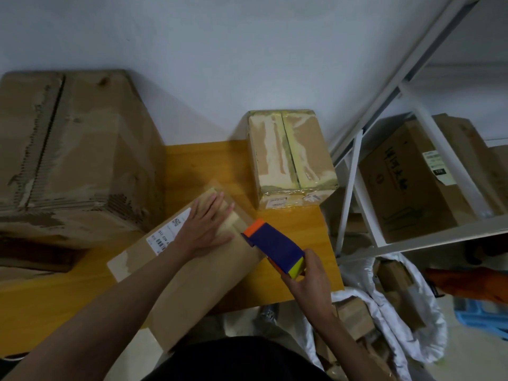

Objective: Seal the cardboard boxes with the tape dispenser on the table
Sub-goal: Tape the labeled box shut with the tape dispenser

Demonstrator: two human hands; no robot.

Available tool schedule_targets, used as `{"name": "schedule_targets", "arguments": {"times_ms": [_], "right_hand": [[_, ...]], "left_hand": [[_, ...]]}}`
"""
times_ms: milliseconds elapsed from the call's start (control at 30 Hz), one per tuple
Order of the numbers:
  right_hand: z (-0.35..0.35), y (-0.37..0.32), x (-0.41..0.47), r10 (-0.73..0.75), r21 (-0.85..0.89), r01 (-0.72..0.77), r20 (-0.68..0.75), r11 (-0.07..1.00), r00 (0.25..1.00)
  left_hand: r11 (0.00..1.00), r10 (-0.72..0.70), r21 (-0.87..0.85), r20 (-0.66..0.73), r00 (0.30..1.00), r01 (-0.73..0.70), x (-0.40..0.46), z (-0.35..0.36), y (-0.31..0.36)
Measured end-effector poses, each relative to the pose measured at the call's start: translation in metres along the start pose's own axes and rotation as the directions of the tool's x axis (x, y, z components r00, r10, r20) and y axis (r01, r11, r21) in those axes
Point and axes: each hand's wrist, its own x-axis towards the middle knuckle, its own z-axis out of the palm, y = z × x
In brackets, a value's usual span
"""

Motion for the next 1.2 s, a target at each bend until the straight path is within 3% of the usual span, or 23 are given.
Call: {"name": "schedule_targets", "arguments": {"times_ms": [200, 333, 433, 600, 800, 967, 1200], "right_hand": [[0.004, 0.003, 0.008, 0.018, -0.050, -0.016, 0.030, 0.999, 0.999], [-0.001, 0.001, 0.011, 0.017, -0.044, -0.016, 0.019, 0.999, 1.000], [-0.004, 0.000, 0.013, -0.006, 0.017, 0.005, 0.022, 1.000, 1.000], [-0.021, -0.005, 0.018, -0.045, 0.246, 0.026, 0.073, 0.969, 0.996], [-0.025, -0.006, 0.021, -0.291, 0.092, 0.280, 0.136, 0.955, 0.947], [-0.040, 0.002, 0.013, -0.332, 0.057, 0.327, 0.143, 0.943, 0.932], [-0.075, 0.039, -0.020, -0.309, 0.142, 0.296, 0.081, 0.945, 0.948]], "left_hand": [[0.998, -0.058, -0.024, -0.060, 0.997, 0.057, -0.010, -0.005, 0.022], [0.993, 0.097, -0.060, -0.113, 0.989, -0.105, -0.019, 0.002, 0.042], [0.982, 0.053, -0.180, -0.034, 0.998, -0.059, -0.022, 0.002, 0.057], [0.990, -0.027, -0.137, 0.064, 0.998, 0.035, -0.022, -0.001, 0.070], [0.994, -0.027, -0.100, 0.077, 0.997, 0.035, -0.019, 0.008, 0.066], [0.996, -0.055, -0.059, 0.113, 0.992, 0.062, -0.019, 0.002, 0.070], [0.996, -0.093, -0.003, 0.144, 0.985, 0.094, -0.016, -0.005, 0.083]]}}
